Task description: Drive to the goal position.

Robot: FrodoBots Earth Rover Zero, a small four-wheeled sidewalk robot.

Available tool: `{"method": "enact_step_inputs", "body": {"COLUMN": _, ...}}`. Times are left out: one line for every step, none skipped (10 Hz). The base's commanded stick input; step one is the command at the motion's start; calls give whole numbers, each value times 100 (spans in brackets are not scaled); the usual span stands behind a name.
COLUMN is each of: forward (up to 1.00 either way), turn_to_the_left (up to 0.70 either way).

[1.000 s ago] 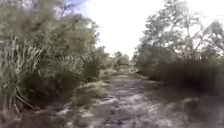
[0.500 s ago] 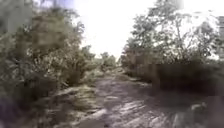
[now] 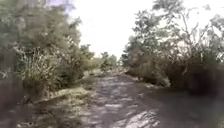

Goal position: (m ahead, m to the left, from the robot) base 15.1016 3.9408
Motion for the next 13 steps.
{"method": "enact_step_inputs", "body": {"forward": 100, "turn_to_the_left": 0}}
{"method": "enact_step_inputs", "body": {"forward": 100, "turn_to_the_left": 0}}
{"method": "enact_step_inputs", "body": {"forward": 100, "turn_to_the_left": 0}}
{"method": "enact_step_inputs", "body": {"forward": 100, "turn_to_the_left": 0}}
{"method": "enact_step_inputs", "body": {"forward": 100, "turn_to_the_left": -23}}
{"method": "enact_step_inputs", "body": {"forward": 100, "turn_to_the_left": -37}}
{"method": "enact_step_inputs", "body": {"forward": 100, "turn_to_the_left": -8}}
{"method": "enact_step_inputs", "body": {"forward": 100, "turn_to_the_left": 0}}
{"method": "enact_step_inputs", "body": {"forward": 100, "turn_to_the_left": 0}}
{"method": "enact_step_inputs", "body": {"forward": 100, "turn_to_the_left": 0}}
{"method": "enact_step_inputs", "body": {"forward": 100, "turn_to_the_left": 0}}
{"method": "enact_step_inputs", "body": {"forward": 100, "turn_to_the_left": 0}}
{"method": "enact_step_inputs", "body": {"forward": 100, "turn_to_the_left": 0}}
